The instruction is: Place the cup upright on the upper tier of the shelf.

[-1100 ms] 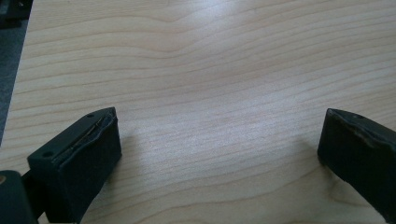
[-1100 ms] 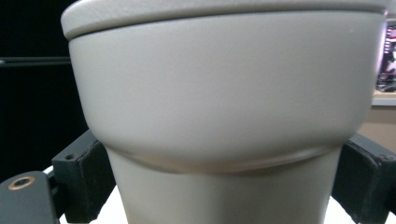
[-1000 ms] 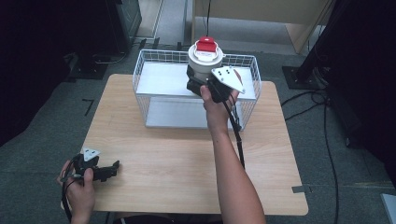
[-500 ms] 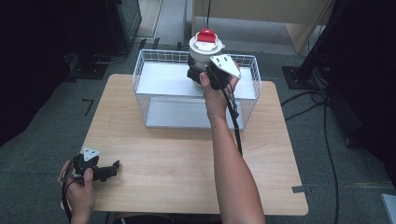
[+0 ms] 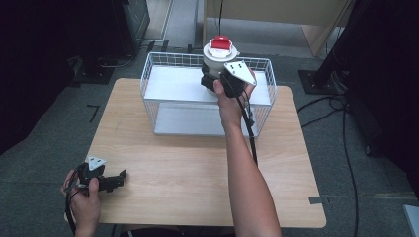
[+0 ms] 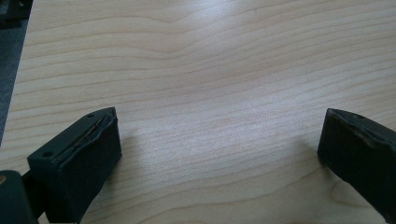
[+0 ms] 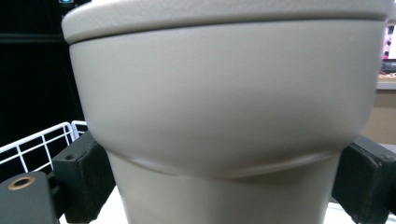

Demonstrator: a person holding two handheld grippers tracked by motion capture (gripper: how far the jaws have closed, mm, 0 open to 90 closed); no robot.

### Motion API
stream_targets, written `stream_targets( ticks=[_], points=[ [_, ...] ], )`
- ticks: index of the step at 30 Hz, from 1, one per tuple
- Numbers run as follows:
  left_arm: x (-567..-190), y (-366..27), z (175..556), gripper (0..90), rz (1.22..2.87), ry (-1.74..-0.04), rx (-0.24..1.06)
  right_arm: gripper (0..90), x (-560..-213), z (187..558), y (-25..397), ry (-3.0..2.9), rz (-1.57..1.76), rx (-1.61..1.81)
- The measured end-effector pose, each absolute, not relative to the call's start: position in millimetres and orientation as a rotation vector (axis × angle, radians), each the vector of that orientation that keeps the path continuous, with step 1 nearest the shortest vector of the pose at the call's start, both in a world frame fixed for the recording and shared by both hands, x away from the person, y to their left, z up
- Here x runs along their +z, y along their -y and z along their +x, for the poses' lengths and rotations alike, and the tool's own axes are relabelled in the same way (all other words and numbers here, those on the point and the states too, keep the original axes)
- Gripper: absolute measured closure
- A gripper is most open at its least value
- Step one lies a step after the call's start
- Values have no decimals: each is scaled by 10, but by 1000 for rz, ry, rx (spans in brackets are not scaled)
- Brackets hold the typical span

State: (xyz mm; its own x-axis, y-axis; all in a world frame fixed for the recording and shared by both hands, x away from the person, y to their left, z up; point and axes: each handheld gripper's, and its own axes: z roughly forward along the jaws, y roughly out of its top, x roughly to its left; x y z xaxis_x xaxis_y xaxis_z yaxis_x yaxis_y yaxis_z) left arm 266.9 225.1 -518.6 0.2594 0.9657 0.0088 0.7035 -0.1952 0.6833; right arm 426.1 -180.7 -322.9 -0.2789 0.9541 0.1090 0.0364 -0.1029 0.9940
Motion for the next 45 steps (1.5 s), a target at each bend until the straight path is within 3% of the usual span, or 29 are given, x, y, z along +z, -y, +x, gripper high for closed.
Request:
stream_targets(
  ticks=[16,24,45],
  points=[
    [-5186,-2251,2668,0,1972,-1507,605,81,-3219,4225,1839,-1418,1166,1485],
    [-5186,-2251,2668,0,1973,-1507,606,0,-3232,4202,1880,-1511,1148,1480],
    [-5186,-2252,2669,0,1975,-1507,607,0,-3461,3872,2017,-1557,1134,1477]
  ],
)
